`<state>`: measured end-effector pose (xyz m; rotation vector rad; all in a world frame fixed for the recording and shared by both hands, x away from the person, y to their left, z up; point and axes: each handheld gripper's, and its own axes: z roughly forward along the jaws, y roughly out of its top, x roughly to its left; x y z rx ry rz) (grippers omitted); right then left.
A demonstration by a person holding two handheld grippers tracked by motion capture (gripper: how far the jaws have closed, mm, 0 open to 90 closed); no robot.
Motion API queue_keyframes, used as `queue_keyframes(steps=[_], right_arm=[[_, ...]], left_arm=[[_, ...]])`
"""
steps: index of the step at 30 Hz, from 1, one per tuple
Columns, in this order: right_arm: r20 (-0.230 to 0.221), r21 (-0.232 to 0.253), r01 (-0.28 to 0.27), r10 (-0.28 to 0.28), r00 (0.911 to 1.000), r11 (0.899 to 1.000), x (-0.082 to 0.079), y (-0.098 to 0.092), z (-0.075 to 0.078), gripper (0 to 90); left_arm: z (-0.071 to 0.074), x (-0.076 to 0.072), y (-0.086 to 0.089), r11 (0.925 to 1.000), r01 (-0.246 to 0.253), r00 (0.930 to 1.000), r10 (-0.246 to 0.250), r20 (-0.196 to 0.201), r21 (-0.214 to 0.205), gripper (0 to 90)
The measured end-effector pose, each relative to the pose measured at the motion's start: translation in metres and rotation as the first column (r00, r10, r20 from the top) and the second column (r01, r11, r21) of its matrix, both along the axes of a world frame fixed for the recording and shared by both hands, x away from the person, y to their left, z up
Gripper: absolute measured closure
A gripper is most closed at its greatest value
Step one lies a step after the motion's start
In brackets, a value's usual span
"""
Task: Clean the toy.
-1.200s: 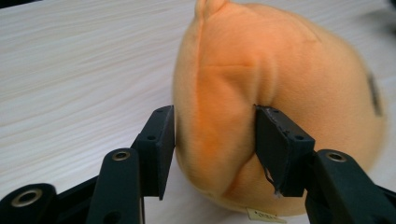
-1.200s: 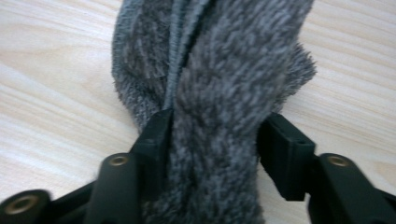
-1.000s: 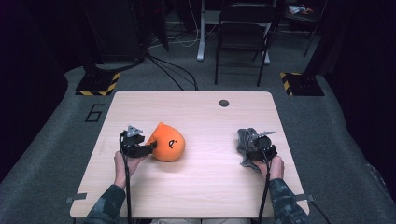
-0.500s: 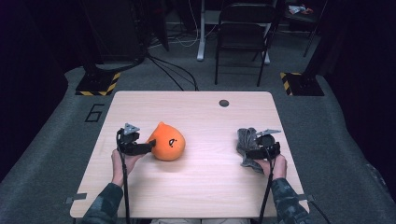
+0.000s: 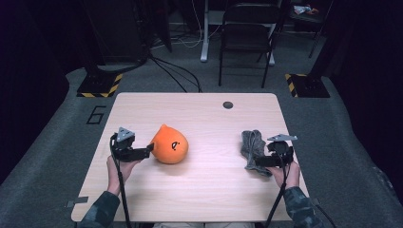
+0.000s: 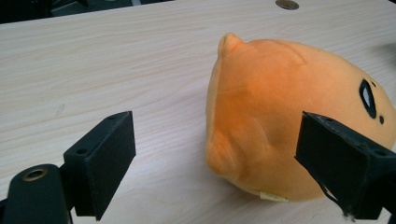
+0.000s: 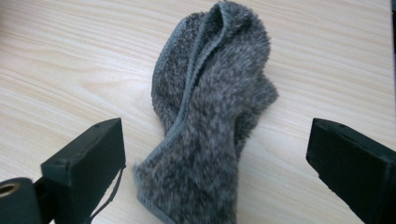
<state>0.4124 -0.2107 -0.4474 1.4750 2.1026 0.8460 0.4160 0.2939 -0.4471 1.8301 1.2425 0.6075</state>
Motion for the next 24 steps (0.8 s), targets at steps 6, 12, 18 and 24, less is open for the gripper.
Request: queue_keyframes(steps=[6,12,18,24], right_arm=[[-0.003,-0.006,0.008,-0.008,1.0,1.0,-0.013,-0.012,-0.001,2.6],[-0.032,-0.016,0.013,-0.013,0.9994,1.0,-0.026,-0.024,-0.011,0.6],[-0.072,-0.034,0.011,-0.013,0.9973,0.999,-0.036,-0.032,-0.027,0.0],[-0.122,-0.115,-0.017,0.003,0.9925,0.993,-0.037,-0.035,-0.05,0.0]], left_arm=[[-0.004,-0.016,0.011,0.9997,-0.021,0.9997,0.021,0.013,0.012,5.9],[-0.019,-0.032,0.02,0.9986,-0.008,0.9997,0.009,-0.024,0.052,4.6],[-0.044,-0.038,0.027,0.9965,0.008,0.9939,0.001,-0.11,0.083,0.0],[-0.065,-0.04,0.027,0.9904,0.048,0.9851,-0.025,-0.17,0.13,0.0]])
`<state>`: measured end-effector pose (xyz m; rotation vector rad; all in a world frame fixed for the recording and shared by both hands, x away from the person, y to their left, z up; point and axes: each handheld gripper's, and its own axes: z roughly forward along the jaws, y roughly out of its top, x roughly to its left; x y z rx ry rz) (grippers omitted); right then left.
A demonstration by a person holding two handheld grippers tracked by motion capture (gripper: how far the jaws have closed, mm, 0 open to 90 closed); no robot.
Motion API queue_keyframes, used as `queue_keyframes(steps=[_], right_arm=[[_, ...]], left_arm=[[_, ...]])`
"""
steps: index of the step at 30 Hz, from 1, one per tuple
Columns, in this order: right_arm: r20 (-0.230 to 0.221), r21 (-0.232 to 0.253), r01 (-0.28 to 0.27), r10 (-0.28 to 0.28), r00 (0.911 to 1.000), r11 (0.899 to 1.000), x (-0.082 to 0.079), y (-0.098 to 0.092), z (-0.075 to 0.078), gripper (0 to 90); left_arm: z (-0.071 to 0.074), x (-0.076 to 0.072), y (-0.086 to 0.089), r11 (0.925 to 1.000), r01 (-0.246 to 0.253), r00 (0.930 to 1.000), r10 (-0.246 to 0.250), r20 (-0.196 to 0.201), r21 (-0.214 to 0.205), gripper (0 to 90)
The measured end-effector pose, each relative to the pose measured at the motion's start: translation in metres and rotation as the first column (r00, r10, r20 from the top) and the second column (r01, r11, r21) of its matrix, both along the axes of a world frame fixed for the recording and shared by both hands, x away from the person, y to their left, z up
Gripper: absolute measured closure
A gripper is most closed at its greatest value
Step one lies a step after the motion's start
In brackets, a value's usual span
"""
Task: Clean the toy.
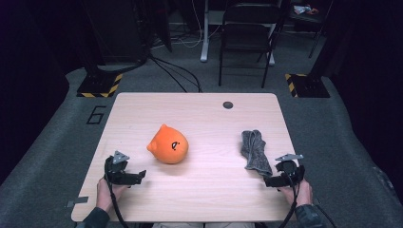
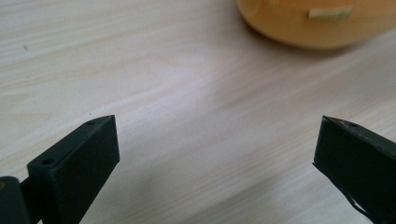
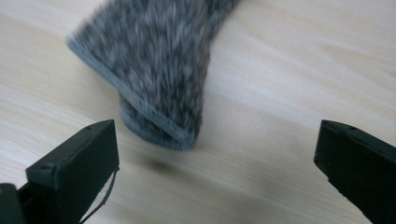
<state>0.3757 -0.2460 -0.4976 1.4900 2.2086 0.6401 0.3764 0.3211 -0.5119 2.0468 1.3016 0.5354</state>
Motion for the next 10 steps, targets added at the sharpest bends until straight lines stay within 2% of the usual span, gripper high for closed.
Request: queue_keyframes(steps=[1,2,4,5,8,10], right_arm=[[-0.006,-0.003,0.002,-0.002,1.0,1.0,0.0,0.0,-0.003,0.0],[-0.014,-0.008,0.005,-0.006,0.9999,1.0,0.0,0.0,-0.006,0.0],[-0.023,-0.035,0.003,-0.004,0.9997,0.999,0.0,0.0,-0.011,0.0],[-0.033,-0.029,0.006,-0.007,0.9994,1.0,0.0,-0.001,-0.013,0.0],[-0.024,-0.007,0.007,-0.007,0.9997,1.0,0.0,-0.003,-0.015,0.0],[-0.023,0.015,0.019,-0.018,0.9996,1.0,0.0,-0.004,-0.016,0.0]], left_arm=[[-0.001,0.0,0.001,1.0,0.006,0.9998,-0.006,-0.018,0.003,0.0],[-0.004,0.0,0.0,0.9999,0.0,0.9999,0.0,-0.011,-0.011,0.0],[-0.007,0.001,0.001,1.0,-0.003,0.9999,0.003,-0.01,-0.006,0.0],[-0.007,0.001,0.002,1.0,-0.002,0.9998,0.002,-0.02,-0.004,0.0],[-0.012,0.001,0.002,0.9999,-0.001,0.9997,0.001,-0.025,0.011,0.0],[-0.014,0.002,0.002,1.0,-0.001,0.9992,0.001,-0.039,0.003,0.0]])
